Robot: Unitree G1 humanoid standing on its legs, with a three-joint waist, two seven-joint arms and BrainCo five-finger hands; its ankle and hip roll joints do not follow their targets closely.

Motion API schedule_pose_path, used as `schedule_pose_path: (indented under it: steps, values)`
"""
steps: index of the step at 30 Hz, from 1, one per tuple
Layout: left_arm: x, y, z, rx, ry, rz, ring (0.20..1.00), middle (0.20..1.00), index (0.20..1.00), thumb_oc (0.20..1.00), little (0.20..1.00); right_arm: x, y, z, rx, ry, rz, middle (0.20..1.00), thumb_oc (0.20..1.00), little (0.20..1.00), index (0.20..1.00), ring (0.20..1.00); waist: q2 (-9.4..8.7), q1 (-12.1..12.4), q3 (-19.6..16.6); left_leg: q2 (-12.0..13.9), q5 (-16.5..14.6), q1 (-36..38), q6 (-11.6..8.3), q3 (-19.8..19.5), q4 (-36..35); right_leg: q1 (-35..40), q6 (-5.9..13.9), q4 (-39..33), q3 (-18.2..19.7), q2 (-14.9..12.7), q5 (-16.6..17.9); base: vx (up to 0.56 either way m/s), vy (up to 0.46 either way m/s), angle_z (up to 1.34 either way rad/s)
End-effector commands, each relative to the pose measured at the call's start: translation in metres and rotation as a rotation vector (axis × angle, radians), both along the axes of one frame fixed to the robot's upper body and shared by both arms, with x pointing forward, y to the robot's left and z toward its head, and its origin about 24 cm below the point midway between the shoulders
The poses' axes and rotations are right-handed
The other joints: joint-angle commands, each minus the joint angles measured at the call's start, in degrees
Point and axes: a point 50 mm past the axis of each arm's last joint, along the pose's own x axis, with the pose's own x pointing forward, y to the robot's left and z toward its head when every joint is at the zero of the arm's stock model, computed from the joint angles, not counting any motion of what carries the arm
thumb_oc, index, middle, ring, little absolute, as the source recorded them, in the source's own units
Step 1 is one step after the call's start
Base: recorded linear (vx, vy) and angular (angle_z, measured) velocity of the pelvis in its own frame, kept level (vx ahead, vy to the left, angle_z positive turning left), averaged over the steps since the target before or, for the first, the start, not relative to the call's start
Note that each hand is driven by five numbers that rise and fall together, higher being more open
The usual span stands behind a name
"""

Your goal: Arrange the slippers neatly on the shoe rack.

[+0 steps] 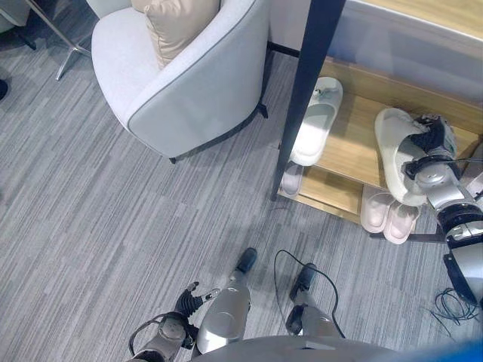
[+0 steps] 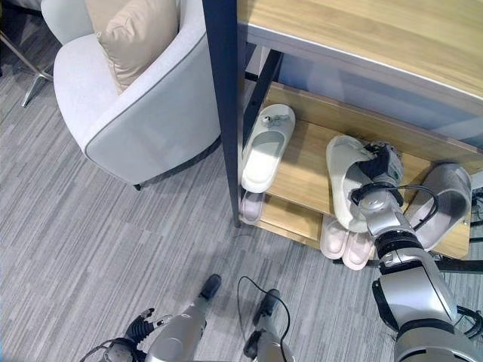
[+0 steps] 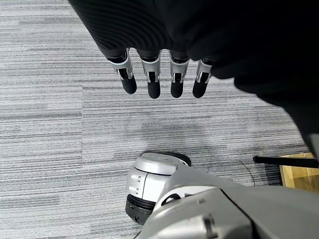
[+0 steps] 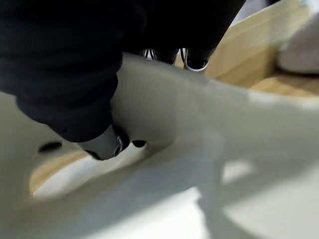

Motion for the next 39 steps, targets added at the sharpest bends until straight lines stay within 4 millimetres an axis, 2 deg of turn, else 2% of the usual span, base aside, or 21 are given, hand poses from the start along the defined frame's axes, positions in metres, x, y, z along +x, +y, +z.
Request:
schedule_pose_path:
  steps: [1, 7, 12, 20, 28, 29, 30, 39]
  values:
    - [-0.008, -0.034, -0.008, -0.080, 0.045, -0.084, 1.000, 1.000, 1.000, 1.000, 1.000, -0.003, -0.012, 0.032, -0.129, -0.087, -0.010, 0.200, 0.200, 0.200, 0.200, 0.200, 0.45, 2.37, 0.61, -0.09, 2.69, 2.02, -1.19, -1.10, -7.22, 8.96, 5.85, 0.31, -1.90, -0.51, -5.39, 0.00, 0.000, 0.00]
    - [0.002, -0.038, -0.005, -0.084, 0.007, -0.091, 1.000, 1.000, 1.000, 1.000, 1.000, -0.007, 0.002, 0.028, -0.114, -0.169, -0.008, 0.200, 0.200, 0.200, 0.200, 0.200, 0.69, 1.97, 0.09, 0.04, 2.06, 3.17, -0.80, -1.37, -7.22, 10.22, 5.66, 0.31, -2.28, -0.73, -5.70, 0.00, 0.000, 0.00]
    - [0.002, -0.039, -0.006, -0.082, 0.014, -0.084, 1.000, 1.000, 1.000, 1.000, 1.000, -0.006, 0.010, 0.028, -0.081, -0.201, -0.004, 0.200, 0.200, 0.200, 0.200, 0.200, 0.53, 1.96, -0.04, -0.09, 1.91, 3.33, -0.60, -1.60, -7.22, 10.30, 5.70, 0.31, -2.33, -0.96, -5.62, -0.01, 0.018, 0.03]
    - [-0.003, -0.033, -0.009, -0.066, 0.049, -0.064, 1.000, 1.000, 1.000, 1.000, 1.000, 0.001, 0.014, 0.020, 0.036, -0.184, -0.016, 0.200, 0.200, 0.200, 0.200, 0.200, -0.16, 2.78, 0.01, -1.09, 2.15, 2.32, -0.36, -2.51, -7.22, 9.79, 5.99, 0.31, -3.32, -1.50, -5.19, -0.01, 0.031, 0.06]
    - [-0.001, -0.029, -0.008, -0.066, 0.044, -0.041, 1.000, 1.000, 1.000, 1.000, 1.000, 0.005, 0.020, 0.024, 0.051, -0.184, -0.002, 0.200, 0.200, 0.200, 0.200, 0.200, -0.73, 3.56, 0.35, -1.72, 2.21, 1.64, -0.31, -3.02, -7.22, 9.53, 6.21, 0.31, -3.93, -1.92, -4.78, 0.00, 0.023, 0.06]
    - [-0.001, -0.029, -0.008, -0.067, 0.044, -0.040, 1.000, 1.000, 1.000, 1.000, 1.000, 0.005, 0.019, 0.024, 0.052, -0.186, -0.003, 0.369, 0.369, 0.369, 0.369, 0.369, -0.75, 3.58, 0.32, -1.76, 2.20, 1.62, -0.30, -3.04, -7.22, 9.52, 6.22, 0.31, -4.04, -1.94, -4.75, -0.01, 0.033, 0.01]
    - [-0.003, -0.029, -0.008, -0.066, 0.050, -0.035, 1.000, 1.000, 1.000, 1.000, 1.000, 0.005, 0.019, 0.024, 0.059, -0.191, -0.011, 1.000, 1.000, 1.000, 1.000, 1.000, -0.78, 3.60, 0.23, -1.87, 2.13, 1.63, -0.24, -3.24, -7.22, 9.48, 6.21, 0.31, -4.06, -2.01, -4.74, 0.00, 0.000, 0.00]
    - [-0.006, -0.033, -0.011, -0.069, 0.069, -0.020, 1.000, 1.000, 1.000, 1.000, 1.000, -0.002, 0.025, 0.012, 0.032, -0.208, -0.033, 1.000, 1.000, 1.000, 1.000, 1.000, -0.43, 3.23, -0.62, -2.12, 1.86, 2.08, -0.01, -3.46, -7.22, 9.77, 6.16, 0.31, -4.60, -2.40, -4.85, 0.00, 0.000, 0.00]
